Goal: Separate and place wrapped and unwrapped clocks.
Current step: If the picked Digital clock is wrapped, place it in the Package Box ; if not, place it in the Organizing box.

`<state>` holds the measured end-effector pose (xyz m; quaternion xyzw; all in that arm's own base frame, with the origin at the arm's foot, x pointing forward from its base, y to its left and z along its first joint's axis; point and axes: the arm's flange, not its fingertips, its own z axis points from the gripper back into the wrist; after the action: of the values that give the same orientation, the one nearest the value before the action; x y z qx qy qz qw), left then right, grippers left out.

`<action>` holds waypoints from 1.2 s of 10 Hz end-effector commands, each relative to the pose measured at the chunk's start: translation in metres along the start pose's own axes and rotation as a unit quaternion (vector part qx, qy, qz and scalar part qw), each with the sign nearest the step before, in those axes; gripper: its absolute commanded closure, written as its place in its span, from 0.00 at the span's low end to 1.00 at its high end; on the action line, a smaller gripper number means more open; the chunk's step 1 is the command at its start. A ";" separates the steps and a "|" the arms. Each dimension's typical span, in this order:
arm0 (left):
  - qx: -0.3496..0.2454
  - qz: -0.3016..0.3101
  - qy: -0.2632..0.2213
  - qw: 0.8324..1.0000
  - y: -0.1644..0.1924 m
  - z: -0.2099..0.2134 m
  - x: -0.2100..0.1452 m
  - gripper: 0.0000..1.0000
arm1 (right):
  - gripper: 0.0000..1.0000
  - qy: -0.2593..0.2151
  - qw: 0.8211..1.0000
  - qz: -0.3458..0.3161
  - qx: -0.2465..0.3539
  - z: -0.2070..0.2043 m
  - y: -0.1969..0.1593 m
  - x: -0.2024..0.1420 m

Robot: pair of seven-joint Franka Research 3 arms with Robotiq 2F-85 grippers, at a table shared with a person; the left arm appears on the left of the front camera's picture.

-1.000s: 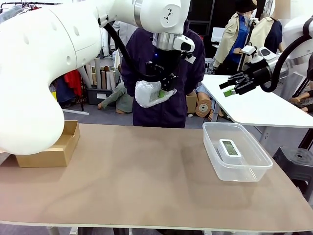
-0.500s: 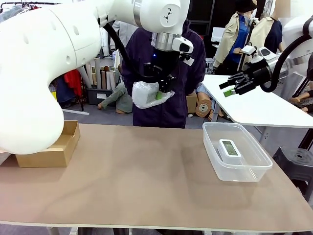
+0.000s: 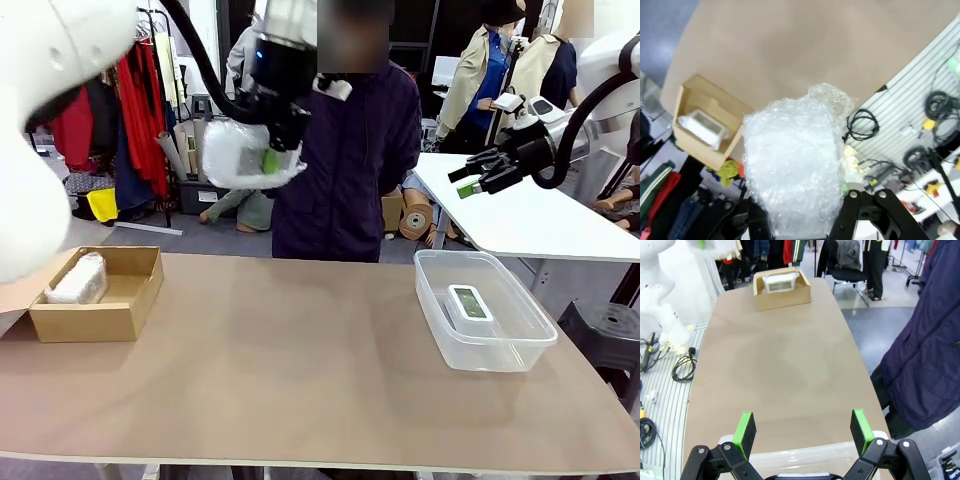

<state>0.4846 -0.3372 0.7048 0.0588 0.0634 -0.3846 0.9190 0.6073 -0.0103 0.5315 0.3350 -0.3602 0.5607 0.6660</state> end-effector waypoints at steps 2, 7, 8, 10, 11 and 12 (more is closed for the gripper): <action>-0.016 0.035 -0.040 0.998 0.021 -0.012 -0.059 1.00 | 0.00 -0.002 1.000 0.002 0.001 0.000 0.001 0.003; 0.052 0.138 -0.077 0.986 0.073 -0.060 -0.134 1.00 | 0.00 -0.002 1.000 0.002 0.001 0.000 0.001 0.003; 0.060 0.157 -0.091 0.982 0.084 -0.071 -0.143 1.00 | 0.00 -0.002 1.000 0.002 0.001 0.000 0.001 0.003; 0.088 0.211 -0.135 0.964 0.100 -0.090 -0.148 1.00 | 0.00 -0.002 1.000 0.002 0.001 0.000 0.001 0.003; 0.094 0.229 -0.160 0.956 0.106 -0.093 -0.145 1.00 | 0.00 -0.002 1.000 0.002 0.001 0.000 0.001 0.003; 0.099 0.254 -0.171 0.947 0.105 -0.093 -0.136 1.00 | 0.00 -0.002 1.000 0.002 0.001 0.000 0.001 0.003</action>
<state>0.4651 -0.1490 0.6470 0.0818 -0.1215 -0.1739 0.9738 0.6072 -0.0102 0.5315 0.3353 -0.3603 0.5607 0.6659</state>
